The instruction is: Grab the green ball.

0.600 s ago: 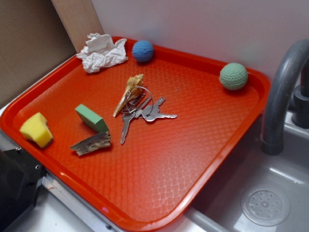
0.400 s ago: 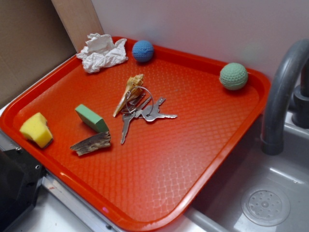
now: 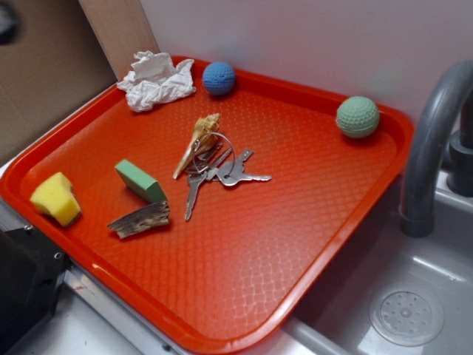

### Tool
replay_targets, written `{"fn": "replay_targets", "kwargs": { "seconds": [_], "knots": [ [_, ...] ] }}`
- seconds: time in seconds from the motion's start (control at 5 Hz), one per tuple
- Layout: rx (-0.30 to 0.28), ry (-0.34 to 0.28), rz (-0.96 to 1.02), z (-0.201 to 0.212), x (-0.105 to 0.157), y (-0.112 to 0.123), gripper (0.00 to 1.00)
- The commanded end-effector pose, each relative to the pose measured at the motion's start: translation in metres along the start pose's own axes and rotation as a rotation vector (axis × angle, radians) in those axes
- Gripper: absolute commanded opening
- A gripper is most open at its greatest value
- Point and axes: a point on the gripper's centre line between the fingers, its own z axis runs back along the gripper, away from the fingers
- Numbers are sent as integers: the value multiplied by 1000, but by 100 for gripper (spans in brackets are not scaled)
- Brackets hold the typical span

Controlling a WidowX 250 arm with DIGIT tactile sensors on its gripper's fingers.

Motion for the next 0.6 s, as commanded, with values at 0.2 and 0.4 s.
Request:
{"fn": "replay_targets", "kwargs": {
  "seconds": [0.2, 0.4],
  "knots": [
    [-75, -131, -179, -106, 112, -56, 100],
    [-60, -198, -173, -118, 141, -54, 100]
  ]
}}
